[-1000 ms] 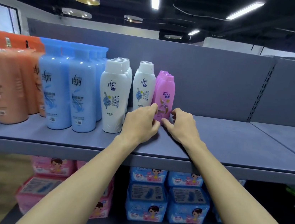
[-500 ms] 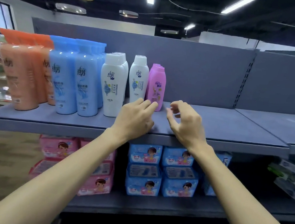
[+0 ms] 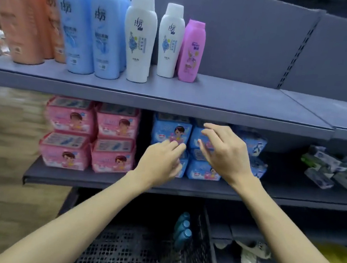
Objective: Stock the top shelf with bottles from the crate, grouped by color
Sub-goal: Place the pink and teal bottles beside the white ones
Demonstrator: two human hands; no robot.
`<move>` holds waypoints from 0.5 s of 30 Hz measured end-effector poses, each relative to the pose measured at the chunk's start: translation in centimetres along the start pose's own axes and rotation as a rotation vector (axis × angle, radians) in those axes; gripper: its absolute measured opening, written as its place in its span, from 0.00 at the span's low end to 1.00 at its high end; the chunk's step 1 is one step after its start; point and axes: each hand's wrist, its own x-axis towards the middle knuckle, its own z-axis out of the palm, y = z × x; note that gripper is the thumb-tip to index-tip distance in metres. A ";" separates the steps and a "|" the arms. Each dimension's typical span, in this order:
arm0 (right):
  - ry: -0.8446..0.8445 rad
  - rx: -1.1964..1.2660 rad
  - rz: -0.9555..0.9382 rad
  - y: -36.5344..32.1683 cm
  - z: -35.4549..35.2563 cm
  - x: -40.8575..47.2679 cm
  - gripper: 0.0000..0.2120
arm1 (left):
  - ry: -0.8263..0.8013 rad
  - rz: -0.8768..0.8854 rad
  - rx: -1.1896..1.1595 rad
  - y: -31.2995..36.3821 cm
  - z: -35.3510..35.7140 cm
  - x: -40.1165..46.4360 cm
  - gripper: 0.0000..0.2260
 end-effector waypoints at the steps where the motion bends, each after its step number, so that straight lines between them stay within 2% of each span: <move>1: -0.024 0.009 -0.006 -0.3 0.3 -1.1 0.08 | -0.046 -0.026 -0.013 0.4 1.2 -1.2 0.12; 6: -0.256 0.051 0.065 -1.8 2.1 -7.5 0.11 | -0.217 -0.122 -0.078 1.9 5.0 -5.2 0.21; 11: -0.408 0.102 0.150 -2.6 4.3 -12.9 0.14 | -0.385 -0.220 -0.212 4.3 7.9 -8.8 0.25; 15: -0.515 0.160 0.224 -3.7 6.4 -17.3 0.21 | -0.615 -0.388 -0.277 6.5 10.2 -11.4 0.27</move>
